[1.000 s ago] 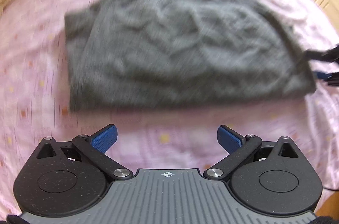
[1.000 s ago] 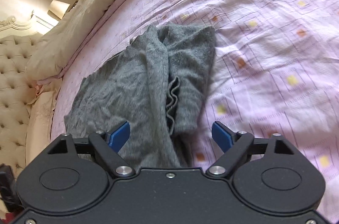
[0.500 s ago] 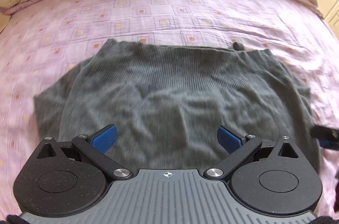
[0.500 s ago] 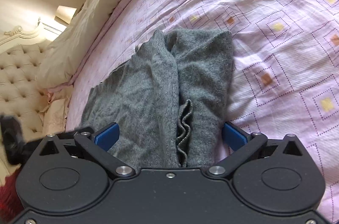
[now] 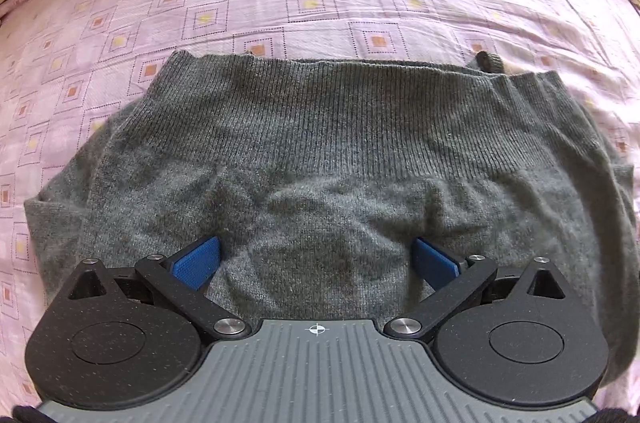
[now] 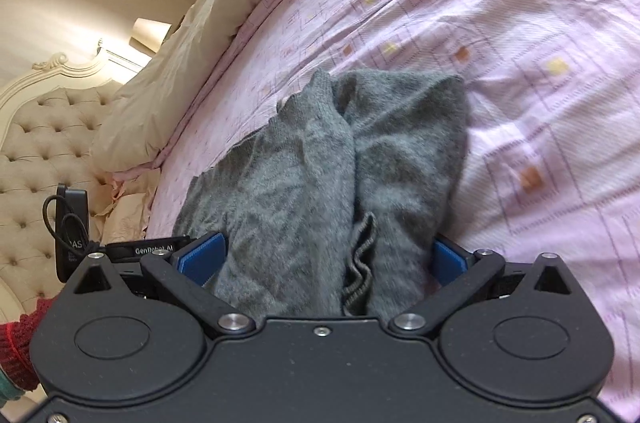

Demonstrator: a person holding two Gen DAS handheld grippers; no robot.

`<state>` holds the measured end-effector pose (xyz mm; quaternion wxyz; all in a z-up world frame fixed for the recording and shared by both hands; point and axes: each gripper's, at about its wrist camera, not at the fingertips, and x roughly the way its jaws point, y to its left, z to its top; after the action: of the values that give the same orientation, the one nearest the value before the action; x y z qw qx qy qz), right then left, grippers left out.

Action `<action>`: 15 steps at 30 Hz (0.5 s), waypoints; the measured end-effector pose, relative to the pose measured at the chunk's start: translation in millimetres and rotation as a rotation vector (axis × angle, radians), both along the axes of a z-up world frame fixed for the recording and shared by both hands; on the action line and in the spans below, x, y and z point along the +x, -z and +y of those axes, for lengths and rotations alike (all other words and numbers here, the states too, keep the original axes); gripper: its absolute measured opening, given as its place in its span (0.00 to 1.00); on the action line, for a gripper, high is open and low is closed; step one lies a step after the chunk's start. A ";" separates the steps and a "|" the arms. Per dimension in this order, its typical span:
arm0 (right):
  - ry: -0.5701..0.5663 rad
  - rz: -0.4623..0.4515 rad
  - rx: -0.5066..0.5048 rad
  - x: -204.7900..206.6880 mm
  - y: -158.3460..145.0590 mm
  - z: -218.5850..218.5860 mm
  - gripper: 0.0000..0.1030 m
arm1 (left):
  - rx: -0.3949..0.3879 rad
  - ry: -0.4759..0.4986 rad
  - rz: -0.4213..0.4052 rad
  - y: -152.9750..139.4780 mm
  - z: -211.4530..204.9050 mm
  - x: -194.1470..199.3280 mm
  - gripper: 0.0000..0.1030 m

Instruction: Fold small clothes

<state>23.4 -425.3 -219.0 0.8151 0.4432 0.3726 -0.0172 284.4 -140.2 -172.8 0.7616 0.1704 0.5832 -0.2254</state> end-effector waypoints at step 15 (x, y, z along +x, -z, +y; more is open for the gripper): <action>0.031 -0.009 0.125 16.1 8.0 -15.1 1.00 | 0.000 0.005 0.028 -1.8 -3.8 4.1 0.99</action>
<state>39.5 -440.4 -227.0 0.7872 0.4991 0.3623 -0.0044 288.5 -144.0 -171.0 0.7527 0.1688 0.5934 -0.2297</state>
